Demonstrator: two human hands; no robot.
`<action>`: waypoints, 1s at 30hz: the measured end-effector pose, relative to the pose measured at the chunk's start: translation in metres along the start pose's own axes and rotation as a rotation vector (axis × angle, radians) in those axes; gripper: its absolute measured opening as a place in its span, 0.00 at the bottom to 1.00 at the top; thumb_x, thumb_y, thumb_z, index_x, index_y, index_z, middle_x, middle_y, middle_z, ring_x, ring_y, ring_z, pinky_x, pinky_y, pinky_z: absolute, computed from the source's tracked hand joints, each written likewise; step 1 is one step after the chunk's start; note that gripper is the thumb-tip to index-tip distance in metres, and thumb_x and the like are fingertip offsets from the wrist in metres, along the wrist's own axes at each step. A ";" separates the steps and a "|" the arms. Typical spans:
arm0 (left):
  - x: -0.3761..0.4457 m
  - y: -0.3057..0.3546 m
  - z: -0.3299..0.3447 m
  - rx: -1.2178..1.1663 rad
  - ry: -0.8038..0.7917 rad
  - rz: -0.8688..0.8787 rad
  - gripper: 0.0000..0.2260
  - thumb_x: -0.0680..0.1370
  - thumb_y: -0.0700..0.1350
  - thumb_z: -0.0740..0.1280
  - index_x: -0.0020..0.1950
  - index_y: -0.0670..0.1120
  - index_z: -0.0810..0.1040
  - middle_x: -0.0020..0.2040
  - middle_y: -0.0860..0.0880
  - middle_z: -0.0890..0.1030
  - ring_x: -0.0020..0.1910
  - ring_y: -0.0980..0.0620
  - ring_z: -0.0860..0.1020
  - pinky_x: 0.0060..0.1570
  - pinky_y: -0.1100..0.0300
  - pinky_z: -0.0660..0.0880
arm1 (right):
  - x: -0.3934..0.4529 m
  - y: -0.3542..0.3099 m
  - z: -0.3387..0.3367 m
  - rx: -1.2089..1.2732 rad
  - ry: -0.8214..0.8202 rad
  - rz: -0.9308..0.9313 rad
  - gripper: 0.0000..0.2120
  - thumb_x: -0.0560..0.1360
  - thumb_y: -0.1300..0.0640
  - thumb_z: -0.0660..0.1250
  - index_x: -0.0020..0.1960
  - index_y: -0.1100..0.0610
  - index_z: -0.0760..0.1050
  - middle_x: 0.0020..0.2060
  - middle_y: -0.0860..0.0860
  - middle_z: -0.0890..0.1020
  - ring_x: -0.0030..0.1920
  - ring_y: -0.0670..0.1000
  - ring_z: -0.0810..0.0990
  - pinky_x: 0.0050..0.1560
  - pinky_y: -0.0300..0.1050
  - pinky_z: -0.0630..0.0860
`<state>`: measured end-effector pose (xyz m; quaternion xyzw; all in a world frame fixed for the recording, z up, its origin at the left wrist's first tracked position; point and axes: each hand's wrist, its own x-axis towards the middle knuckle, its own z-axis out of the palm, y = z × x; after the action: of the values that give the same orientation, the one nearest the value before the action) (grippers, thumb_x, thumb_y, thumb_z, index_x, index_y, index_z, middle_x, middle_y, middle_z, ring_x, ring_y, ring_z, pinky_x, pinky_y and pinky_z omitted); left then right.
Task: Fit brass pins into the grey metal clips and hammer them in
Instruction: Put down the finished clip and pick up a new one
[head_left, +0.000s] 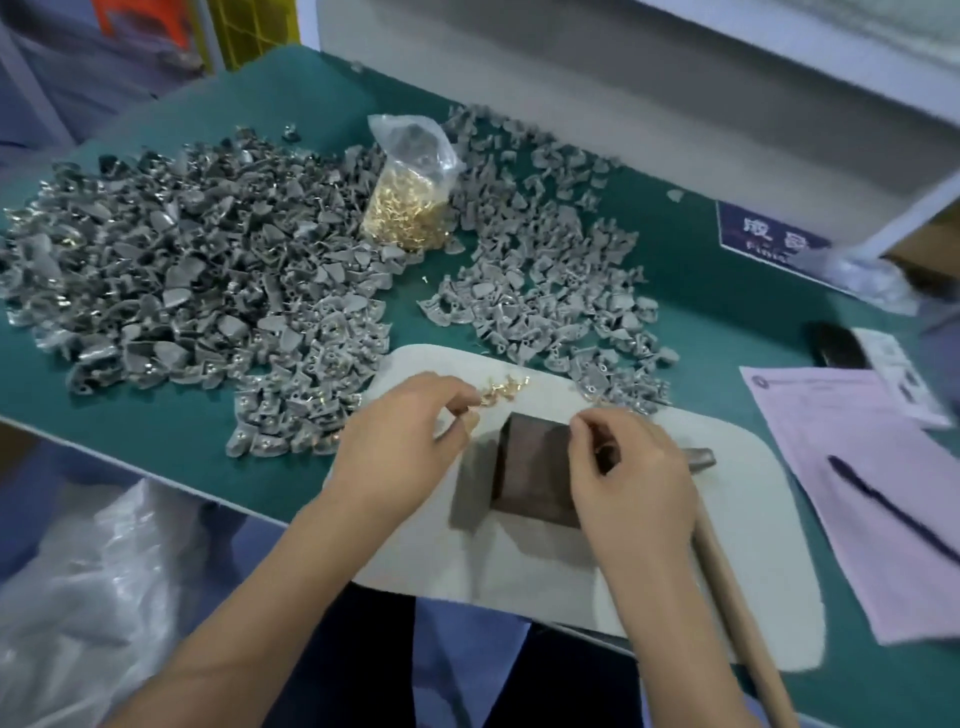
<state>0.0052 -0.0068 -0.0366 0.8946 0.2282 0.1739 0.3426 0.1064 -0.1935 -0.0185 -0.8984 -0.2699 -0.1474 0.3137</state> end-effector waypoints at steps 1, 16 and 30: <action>0.007 0.003 0.005 0.046 0.004 -0.009 0.10 0.79 0.52 0.68 0.59 0.59 0.79 0.52 0.61 0.79 0.51 0.62 0.76 0.44 0.62 0.69 | -0.002 0.007 -0.001 0.022 0.017 0.026 0.03 0.78 0.59 0.71 0.49 0.53 0.83 0.44 0.47 0.84 0.48 0.53 0.81 0.45 0.47 0.77; 0.019 0.020 0.010 0.252 -0.010 -0.079 0.06 0.80 0.59 0.64 0.46 0.58 0.75 0.46 0.58 0.75 0.44 0.57 0.75 0.37 0.57 0.64 | -0.009 0.024 0.010 0.228 0.087 0.029 0.06 0.78 0.55 0.68 0.50 0.53 0.84 0.45 0.46 0.83 0.48 0.50 0.78 0.51 0.52 0.76; 0.016 0.110 0.027 -0.652 -0.433 0.001 0.11 0.75 0.57 0.70 0.43 0.51 0.86 0.42 0.54 0.87 0.41 0.58 0.83 0.41 0.70 0.74 | -0.029 0.025 -0.036 0.499 0.231 0.015 0.10 0.77 0.51 0.72 0.59 0.46 0.82 0.50 0.37 0.84 0.48 0.45 0.83 0.51 0.39 0.76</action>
<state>0.0625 -0.0852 0.0231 0.7549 0.0826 0.0445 0.6490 0.0937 -0.2450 -0.0160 -0.7724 -0.2537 -0.1754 0.5551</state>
